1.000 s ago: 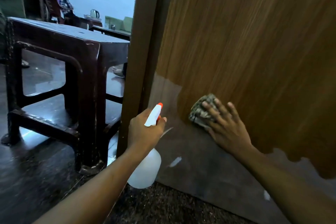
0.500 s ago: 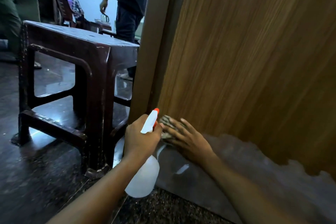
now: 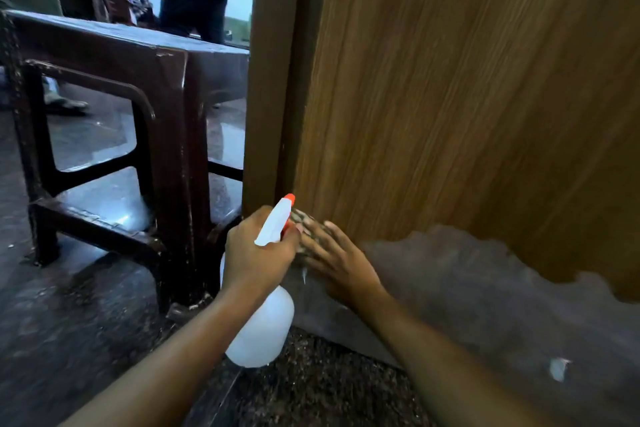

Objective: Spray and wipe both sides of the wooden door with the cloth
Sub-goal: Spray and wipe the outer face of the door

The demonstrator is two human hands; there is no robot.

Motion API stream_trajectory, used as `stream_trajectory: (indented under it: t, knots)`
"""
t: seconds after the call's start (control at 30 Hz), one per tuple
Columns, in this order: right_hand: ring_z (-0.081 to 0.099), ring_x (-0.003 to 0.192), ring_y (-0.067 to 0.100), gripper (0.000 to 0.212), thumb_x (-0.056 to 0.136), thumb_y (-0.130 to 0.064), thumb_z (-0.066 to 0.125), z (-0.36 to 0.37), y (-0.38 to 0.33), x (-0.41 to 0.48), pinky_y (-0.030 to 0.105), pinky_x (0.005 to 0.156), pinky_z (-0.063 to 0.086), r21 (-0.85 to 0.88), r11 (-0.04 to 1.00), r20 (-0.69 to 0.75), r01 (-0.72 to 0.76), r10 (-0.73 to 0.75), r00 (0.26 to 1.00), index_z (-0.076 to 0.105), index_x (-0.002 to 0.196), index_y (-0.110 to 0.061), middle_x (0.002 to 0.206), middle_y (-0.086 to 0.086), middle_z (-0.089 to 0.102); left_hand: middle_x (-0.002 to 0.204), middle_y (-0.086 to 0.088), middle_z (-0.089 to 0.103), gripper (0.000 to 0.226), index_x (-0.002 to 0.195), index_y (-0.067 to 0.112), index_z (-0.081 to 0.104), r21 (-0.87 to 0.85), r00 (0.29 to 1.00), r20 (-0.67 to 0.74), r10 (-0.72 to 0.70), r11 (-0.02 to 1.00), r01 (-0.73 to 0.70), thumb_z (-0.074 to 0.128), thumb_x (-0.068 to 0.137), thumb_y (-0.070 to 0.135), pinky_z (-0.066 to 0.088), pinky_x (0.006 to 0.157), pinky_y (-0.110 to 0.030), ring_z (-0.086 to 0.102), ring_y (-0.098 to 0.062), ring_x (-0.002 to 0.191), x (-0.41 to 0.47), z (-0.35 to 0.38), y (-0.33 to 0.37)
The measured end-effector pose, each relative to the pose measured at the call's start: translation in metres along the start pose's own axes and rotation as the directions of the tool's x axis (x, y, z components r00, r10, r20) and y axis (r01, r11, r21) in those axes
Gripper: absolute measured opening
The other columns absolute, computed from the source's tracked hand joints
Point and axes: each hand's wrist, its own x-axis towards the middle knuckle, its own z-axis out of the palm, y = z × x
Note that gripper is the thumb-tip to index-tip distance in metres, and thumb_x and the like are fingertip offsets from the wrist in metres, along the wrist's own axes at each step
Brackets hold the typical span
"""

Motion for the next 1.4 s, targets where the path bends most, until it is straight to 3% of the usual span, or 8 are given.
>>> stream_trajectory:
  t: [0.17,0.3,0.5,0.6,0.87,1.17,1.23,1.4]
  knots:
    - [0.011,0.152,0.033,0.047,0.09,-0.022,0.057,-0.006,0.04,-0.131,0.055,0.122,0.008,0.024,0.955,-0.064,-0.295,0.296,0.953,0.055,0.137,-0.025,0.163,0.004,0.023,0.079,0.007,0.068,0.013,0.093,0.025,0.069,-0.029,0.999,0.024,-0.047,0.998,0.047,0.071,0.08,0.029,0.054,0.065,-0.03,0.062,-0.008,0.072,-0.012,0.03,0.002]
    - [0.012,0.151,0.037,0.04,0.097,-0.033,0.058,-0.04,0.075,-0.1,0.057,0.121,0.008,0.128,0.751,-0.201,-0.647,0.659,0.725,0.057,0.137,-0.031,0.163,0.006,0.021,0.078,0.01,0.068,0.012,0.081,0.037,0.066,-0.069,0.996,0.086,-0.035,0.997,0.041,0.073,0.079,0.028,0.056,0.072,-0.035,0.064,-0.009,0.075,-0.024,0.058,0.011]
    - [0.016,0.15,0.035,0.058,0.09,-0.026,0.054,0.003,0.031,-0.086,0.053,0.123,0.001,0.076,0.989,-0.07,-0.126,0.132,0.989,0.043,0.147,-0.028,0.162,0.007,0.019,0.087,0.013,0.067,0.026,0.104,0.031,0.069,-0.12,0.99,0.133,-0.042,0.991,0.058,0.071,0.08,0.022,0.055,0.081,-0.034,0.065,-0.011,0.087,-0.034,0.096,0.025]
    - [0.009,0.152,0.03,0.058,0.089,-0.026,0.05,0.015,0.024,-0.15,0.052,0.123,0.001,0.023,0.984,0.019,-0.174,0.174,0.985,0.04,0.145,-0.029,0.165,0.001,0.015,0.086,0.01,0.069,0.025,0.104,0.025,0.07,-0.083,0.992,0.123,0.031,0.996,-0.021,0.07,0.079,0.026,0.054,0.076,-0.029,0.066,-0.012,0.084,-0.038,0.107,0.031]
    - [-0.004,0.152,0.035,0.05,0.099,-0.04,0.047,-0.025,0.098,-0.21,0.057,0.121,0.004,0.115,0.597,-0.153,-0.794,0.8,0.579,0.036,0.148,-0.033,0.166,0.004,-0.004,0.082,0.022,0.061,0.021,0.1,0.03,0.067,-0.09,0.971,0.236,0.041,0.996,-0.02,0.072,0.08,0.026,0.045,0.064,-0.014,0.06,-0.001,0.077,-0.066,0.127,0.036]
    - [0.007,0.153,0.029,0.054,0.09,-0.024,0.052,0.015,0.06,-0.274,0.054,0.122,0.007,0.046,0.902,0.021,-0.43,0.429,0.903,0.046,0.143,-0.034,0.165,-0.002,0.015,0.077,0.025,0.062,0.024,0.086,0.041,0.066,-0.146,0.958,0.28,0.065,0.989,-0.025,0.075,0.078,0.02,0.045,0.07,-0.015,0.063,-0.002,0.078,-0.084,0.166,0.056]
    - [0.002,0.152,0.034,0.053,0.089,-0.028,0.045,0.009,0.059,-0.318,0.06,0.12,0.006,0.014,0.747,0.119,-0.665,0.659,0.743,0.05,0.141,-0.033,0.166,0.001,0.007,0.073,0.025,0.061,0.029,0.079,0.046,0.059,-0.159,0.942,0.327,0.073,0.987,-0.021,0.074,0.078,0.021,0.045,0.066,-0.014,0.062,-0.001,0.075,-0.095,0.174,0.063]
    - [-0.001,0.146,0.053,0.07,0.101,-0.052,0.019,-0.033,0.127,-0.295,0.065,0.118,0.003,0.205,-0.088,0.114,-0.975,0.991,-0.066,-0.003,0.157,-0.018,0.157,0.038,0.001,0.071,0.024,0.064,0.031,0.076,0.051,0.059,-0.172,0.921,0.381,0.08,0.985,-0.014,0.074,0.078,0.023,0.048,0.063,-0.015,0.062,0.007,0.072,-0.119,0.198,0.073]
